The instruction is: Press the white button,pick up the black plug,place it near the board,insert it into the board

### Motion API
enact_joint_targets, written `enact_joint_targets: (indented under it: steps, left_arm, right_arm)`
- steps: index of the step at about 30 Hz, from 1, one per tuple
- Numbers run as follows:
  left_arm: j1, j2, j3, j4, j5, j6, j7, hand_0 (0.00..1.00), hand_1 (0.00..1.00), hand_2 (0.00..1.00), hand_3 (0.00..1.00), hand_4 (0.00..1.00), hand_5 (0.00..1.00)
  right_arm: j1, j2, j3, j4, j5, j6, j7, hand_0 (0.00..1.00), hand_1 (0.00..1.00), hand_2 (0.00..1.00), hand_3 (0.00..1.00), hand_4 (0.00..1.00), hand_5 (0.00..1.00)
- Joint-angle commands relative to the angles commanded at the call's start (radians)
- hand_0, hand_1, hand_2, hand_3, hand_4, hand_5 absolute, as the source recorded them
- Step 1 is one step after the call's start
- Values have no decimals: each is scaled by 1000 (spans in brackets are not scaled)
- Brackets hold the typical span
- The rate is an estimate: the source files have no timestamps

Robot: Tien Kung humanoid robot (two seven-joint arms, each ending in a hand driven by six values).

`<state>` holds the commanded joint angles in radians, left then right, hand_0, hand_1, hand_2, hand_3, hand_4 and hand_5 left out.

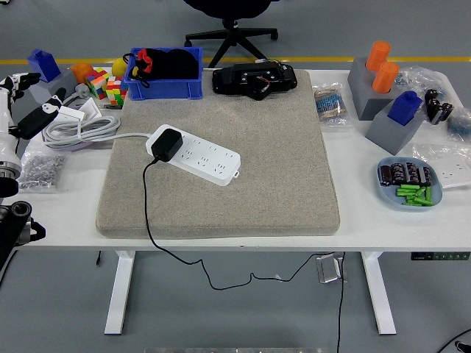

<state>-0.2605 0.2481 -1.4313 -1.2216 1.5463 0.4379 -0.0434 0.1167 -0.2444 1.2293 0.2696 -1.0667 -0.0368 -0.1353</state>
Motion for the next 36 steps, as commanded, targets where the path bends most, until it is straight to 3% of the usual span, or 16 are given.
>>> enact_joint_targets:
  steps: [16,23,36]
  left_arm:
    - [42,-3,-19,-36,9,-20,24,824,810,741,704,836,367]
    - [64,-6,-25,-52,14,-27,30,825,809,741,705,831,367]
    - [99,-6,-32,-75,20,-43,43,825,809,742,707,824,369]
  right_arm:
    - [-20,13,23,-5,-3,7,-9,764,641,625,609,656,414]
    - [-28,17,33,-8,-3,8,-12,788,703,679,604,657,419]
    - [-29,29,36,-15,-4,3,-10,782,684,674,598,659,424]
